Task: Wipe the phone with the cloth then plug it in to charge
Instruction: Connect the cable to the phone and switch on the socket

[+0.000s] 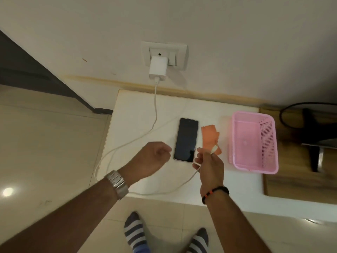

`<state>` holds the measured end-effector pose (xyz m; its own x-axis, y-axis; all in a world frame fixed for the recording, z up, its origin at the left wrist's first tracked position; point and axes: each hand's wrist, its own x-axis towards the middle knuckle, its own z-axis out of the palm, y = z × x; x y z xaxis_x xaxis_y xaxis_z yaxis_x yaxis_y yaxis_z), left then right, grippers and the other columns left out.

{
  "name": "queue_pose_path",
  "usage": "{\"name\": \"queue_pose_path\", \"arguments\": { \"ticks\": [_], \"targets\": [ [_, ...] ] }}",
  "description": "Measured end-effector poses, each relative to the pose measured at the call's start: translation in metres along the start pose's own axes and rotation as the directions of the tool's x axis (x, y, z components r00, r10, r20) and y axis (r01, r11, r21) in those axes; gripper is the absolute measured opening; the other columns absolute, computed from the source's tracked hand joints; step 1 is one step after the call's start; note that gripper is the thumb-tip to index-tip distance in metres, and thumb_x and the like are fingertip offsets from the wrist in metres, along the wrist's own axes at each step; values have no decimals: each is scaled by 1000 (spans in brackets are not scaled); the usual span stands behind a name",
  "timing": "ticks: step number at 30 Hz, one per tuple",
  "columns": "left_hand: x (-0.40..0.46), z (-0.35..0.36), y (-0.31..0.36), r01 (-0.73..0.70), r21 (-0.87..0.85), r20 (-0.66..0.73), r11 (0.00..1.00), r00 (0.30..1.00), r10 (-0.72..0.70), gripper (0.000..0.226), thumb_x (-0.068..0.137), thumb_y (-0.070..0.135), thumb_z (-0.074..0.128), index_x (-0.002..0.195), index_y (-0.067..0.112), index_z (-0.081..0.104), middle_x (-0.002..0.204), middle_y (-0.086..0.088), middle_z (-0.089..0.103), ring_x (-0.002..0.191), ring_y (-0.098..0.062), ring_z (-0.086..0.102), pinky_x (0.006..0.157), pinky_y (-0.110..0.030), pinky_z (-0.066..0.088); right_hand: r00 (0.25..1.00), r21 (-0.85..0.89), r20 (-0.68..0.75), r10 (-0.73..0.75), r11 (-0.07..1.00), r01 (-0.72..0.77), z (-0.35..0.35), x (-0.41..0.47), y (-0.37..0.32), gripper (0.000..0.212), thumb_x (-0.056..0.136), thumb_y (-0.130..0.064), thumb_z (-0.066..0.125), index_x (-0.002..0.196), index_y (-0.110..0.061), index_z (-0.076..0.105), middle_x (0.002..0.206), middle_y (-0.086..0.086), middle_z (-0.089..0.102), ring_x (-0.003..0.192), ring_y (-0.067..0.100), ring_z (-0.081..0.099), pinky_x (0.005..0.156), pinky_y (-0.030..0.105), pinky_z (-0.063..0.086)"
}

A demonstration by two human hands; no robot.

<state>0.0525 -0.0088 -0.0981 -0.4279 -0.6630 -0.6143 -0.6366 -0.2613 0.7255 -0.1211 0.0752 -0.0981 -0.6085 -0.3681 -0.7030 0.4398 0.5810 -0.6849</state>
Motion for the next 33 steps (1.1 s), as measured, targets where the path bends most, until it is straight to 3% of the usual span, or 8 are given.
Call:
{"name": "queue_pose_path", "arguments": {
  "ticks": [3, 6, 10, 17, 20, 24, 26, 33],
  "targets": [
    [41, 15, 11, 138, -33, -162, 990, 977, -142, 35, 101, 19, 62, 134, 8, 67, 131, -6, 70, 117, -27, 68, 109, -40, 55, 1000, -77, -23, 13, 997, -14, 2, 24, -1, 16, 99, -21, 58, 93, -12, 69, 90, 6, 66, 80, 19, 60, 80, 39, 56],
    [62, 29, 17, 187, 37, -193, 982, 965, -176, 10, 98, 17, 63, 93, 9, 62, 89, -9, 54, 85, -27, 57, 80, -33, 47, 997, -156, 9, 81, 985, -79, 7, 42, 1, 16, 97, -19, 56, 94, -8, 67, 91, 13, 64, 81, 23, 57, 78, 41, 52],
    [74, 44, 26, 228, -27, -196, 973, 954, -229, 39, 94, 23, 72, 68, 7, 48, 61, -6, 44, 60, -25, 47, 62, -31, 42, 989, -156, 38, 143, 978, -135, 11, 55, 7, 28, 94, -15, 55, 114, -2, 71, 115, 23, 72, 91, 28, 67, 92, 47, 57],
    [76, 42, 31, 294, -210, 13, 932, 954, -298, 37, 101, 31, 71, 116, -3, 68, 113, -18, 75, 104, -32, 75, 89, -47, 66, 989, -114, 73, 128, 986, -119, 6, 46, 5, 19, 98, -12, 53, 100, -11, 72, 102, 10, 75, 90, 23, 71, 76, 33, 60],
    [65, 30, 37, 304, -385, 108, 871, 952, -285, 32, 102, 29, 70, 118, 2, 69, 116, -17, 77, 94, -26, 77, 72, -33, 67, 998, -128, 57, 25, 992, -18, -6, 26, -7, 22, 100, -12, 47, 103, -14, 69, 85, 1, 67, 74, 18, 62, 69, 30, 55],
    [46, 25, 51, 311, -635, 109, 707, 942, -317, 30, 97, 25, 78, 115, 1, 72, 107, -15, 78, 80, -22, 75, 58, -25, 61, 995, -87, 36, -89, 992, 92, -19, -15, -16, 33, 104, -38, 40, 120, -21, 64, 89, -4, 52, 74, 16, 48, 75, 33, 42],
    [39, 25, 57, 295, -726, 94, 621, 937, -336, 28, 95, 21, 79, 114, 1, 72, 107, -18, 78, 79, -23, 75, 54, -24, 60, 983, -120, 74, -169, 977, 177, -22, -38, -19, 31, 105, -41, 37, 106, -27, 65, 73, -4, 48, 63, 14, 44, 63, 31, 40],
    [27, 27, 72, 223, -833, 40, 506, 937, -346, 21, 95, 15, 79, 109, 3, 68, 99, -18, 79, 63, -19, 79, 52, -23, 61, 964, -181, 196, -180, 959, 216, -19, -69, -37, 23, 100, -27, 60, 86, -22, 78, 70, 18, 63, 54, 14, 59, 55, 28, 61]
  ]
}}
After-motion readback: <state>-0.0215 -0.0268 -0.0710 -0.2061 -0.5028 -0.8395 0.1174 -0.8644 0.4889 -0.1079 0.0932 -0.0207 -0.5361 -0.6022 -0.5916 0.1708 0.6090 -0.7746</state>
